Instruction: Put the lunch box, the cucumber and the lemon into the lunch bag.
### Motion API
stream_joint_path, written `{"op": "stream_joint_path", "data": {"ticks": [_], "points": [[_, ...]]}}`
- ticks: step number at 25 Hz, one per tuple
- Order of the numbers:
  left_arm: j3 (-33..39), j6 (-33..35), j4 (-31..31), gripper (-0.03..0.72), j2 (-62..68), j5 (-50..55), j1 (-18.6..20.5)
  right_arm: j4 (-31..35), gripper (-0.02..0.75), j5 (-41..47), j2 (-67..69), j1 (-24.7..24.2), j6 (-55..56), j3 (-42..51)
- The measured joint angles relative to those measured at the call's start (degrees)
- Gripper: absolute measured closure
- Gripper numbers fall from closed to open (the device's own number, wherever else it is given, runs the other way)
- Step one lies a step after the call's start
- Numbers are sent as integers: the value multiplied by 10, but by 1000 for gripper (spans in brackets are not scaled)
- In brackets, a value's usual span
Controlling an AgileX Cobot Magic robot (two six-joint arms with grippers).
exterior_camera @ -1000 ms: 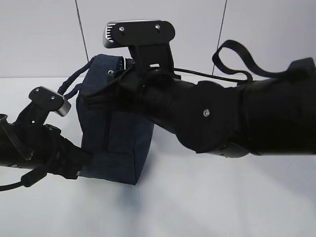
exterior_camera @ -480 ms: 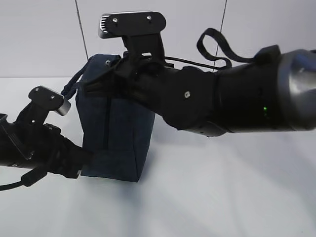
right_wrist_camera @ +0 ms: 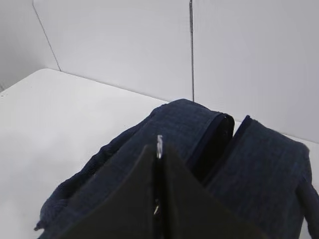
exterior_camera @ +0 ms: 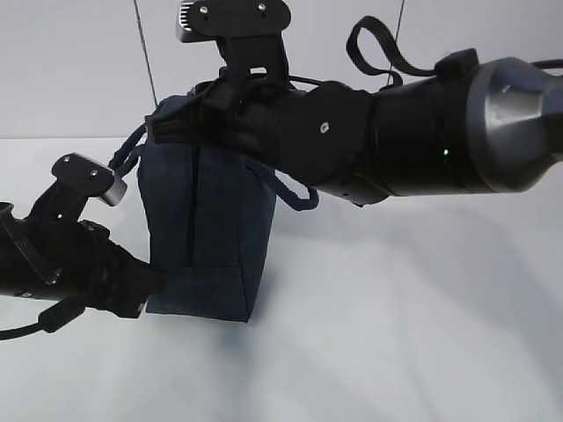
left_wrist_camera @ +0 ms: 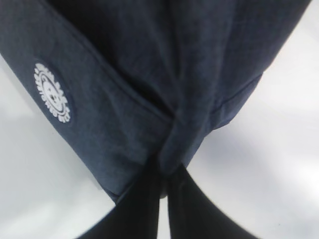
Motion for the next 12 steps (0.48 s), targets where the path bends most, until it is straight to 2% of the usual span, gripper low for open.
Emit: {"op": "stream_joint_path", "data": {"ticks": [12], "points": [[0,0,0,687,0,7,0,-4,751,30,43,-40,-22,-73]]}}
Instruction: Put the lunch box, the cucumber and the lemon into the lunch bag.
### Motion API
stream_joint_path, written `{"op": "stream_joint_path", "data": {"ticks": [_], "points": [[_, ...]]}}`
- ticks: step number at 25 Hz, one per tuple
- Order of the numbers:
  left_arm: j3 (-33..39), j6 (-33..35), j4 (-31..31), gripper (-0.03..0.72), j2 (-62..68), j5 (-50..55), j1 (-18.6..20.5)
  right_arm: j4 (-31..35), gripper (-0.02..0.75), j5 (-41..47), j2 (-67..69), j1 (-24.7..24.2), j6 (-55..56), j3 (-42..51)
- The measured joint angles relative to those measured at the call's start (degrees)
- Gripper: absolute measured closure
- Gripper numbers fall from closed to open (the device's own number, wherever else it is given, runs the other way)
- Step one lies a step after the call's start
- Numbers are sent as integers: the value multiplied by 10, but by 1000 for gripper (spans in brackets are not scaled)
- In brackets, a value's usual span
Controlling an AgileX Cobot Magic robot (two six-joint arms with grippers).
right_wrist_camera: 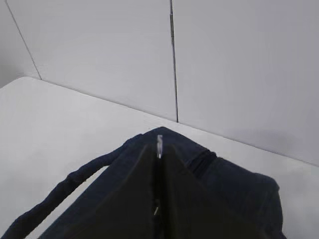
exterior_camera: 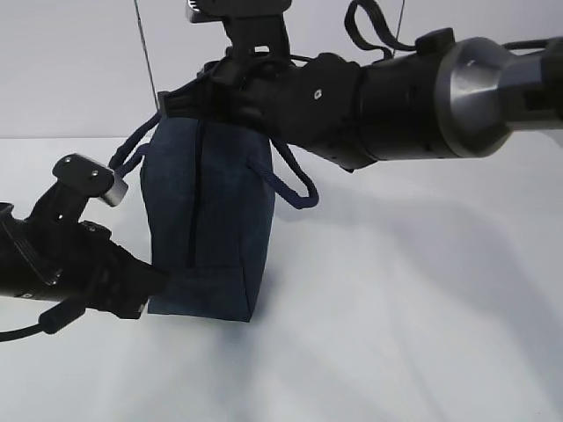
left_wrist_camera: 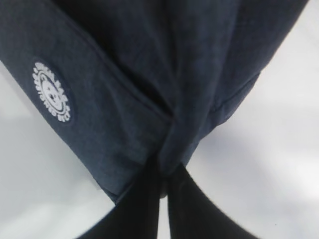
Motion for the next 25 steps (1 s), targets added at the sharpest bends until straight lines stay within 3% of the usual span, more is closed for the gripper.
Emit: {"op": "stream_joint_path", "data": {"ticks": [12,25], "points": [[0,0,0,687,1,3,0,-1,751,40,59,-44,-26,-94],[0,0,0,678,3,7,0,-1,751,83,68,-63,-28,-102]]}}
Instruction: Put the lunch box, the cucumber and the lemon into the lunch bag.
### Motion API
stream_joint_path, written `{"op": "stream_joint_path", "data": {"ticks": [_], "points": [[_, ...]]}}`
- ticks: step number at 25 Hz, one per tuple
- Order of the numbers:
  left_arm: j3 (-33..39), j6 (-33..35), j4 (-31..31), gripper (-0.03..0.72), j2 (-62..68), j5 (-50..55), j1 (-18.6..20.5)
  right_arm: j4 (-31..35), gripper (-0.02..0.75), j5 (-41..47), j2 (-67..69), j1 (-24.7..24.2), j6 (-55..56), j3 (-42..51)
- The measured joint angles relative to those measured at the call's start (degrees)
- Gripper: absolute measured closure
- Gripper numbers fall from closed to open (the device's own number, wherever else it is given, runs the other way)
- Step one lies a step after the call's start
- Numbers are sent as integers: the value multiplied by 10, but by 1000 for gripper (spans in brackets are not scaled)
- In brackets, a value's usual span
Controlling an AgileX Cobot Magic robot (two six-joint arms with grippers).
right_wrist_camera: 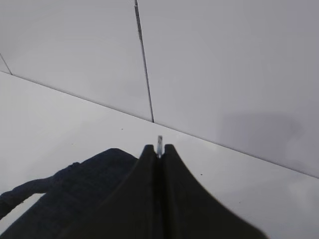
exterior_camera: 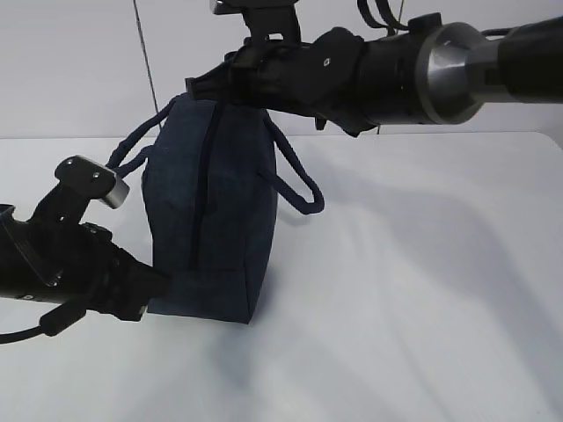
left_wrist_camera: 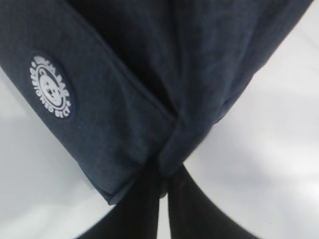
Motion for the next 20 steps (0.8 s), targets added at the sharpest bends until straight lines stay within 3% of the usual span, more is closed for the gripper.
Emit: {"op": "stream_joint_path", "data": {"ticks": [3,6,9,16,20], "points": [[2,-4,-5,607,0,6,0,0,751,10,0,-1,0,0],[3,-19,-6,451,-18,10,0,0,751,19,0,-2,0,0],[3,-49,4,349,-52,10,0,0,751,24,0,-2,0,-5],[3,-194,73,316,-137,15,0,0,751,38,0,-2,-1,-18],[-22,-300,126,314,-165,40,19,0,751,43,0,-2,-1,-18]]}}
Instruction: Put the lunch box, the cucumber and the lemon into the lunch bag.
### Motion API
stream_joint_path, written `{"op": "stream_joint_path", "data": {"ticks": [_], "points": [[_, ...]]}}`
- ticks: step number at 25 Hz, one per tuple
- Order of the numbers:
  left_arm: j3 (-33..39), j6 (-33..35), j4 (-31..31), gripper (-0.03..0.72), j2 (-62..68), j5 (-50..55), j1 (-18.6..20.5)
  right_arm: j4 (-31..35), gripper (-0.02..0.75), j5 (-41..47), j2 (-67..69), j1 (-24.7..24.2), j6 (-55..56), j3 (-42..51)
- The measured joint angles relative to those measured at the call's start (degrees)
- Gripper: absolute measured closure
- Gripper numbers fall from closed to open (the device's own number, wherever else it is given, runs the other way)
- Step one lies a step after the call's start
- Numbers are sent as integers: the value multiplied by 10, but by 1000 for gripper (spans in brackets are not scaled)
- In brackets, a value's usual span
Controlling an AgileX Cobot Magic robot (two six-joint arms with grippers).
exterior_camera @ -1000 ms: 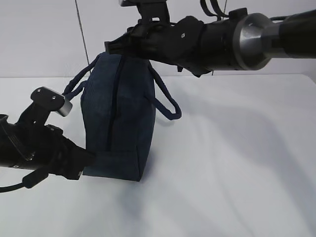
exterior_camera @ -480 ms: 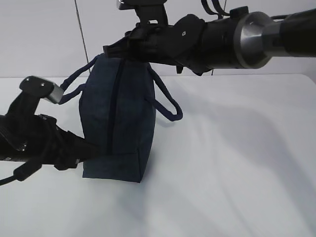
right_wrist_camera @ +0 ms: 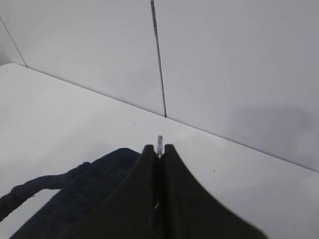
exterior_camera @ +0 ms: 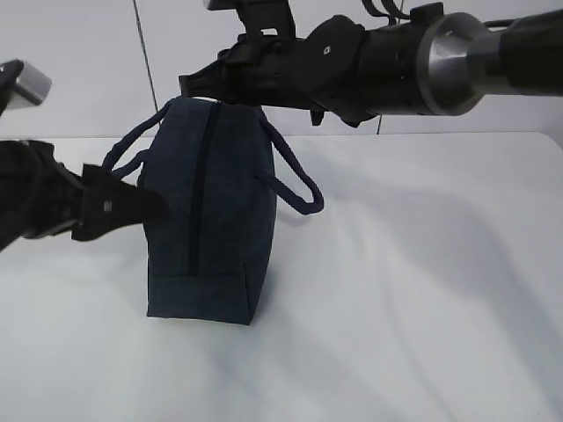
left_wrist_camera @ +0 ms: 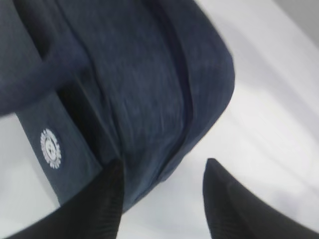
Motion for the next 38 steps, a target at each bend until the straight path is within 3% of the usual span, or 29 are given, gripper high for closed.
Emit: {"op": "stream_joint_path", "data": {"ticks": [11,17,24,30,38], "points": [[-183,-331,316,311,8,120,78,-1,751,14,0,0,-1,-4],[-283,-440,437,311,73,215,91,8,751,19,0,0,-1,-4],[-390,-519,484,260,154,299,91,16,751,27,0,0,-2,-4],[-460,-529,484,226,221,349,91,16,751,27,0,0,-2,-4],[-487,-530,461,224,281,369,91,29,751,31,0,0,-2,-4]]}}
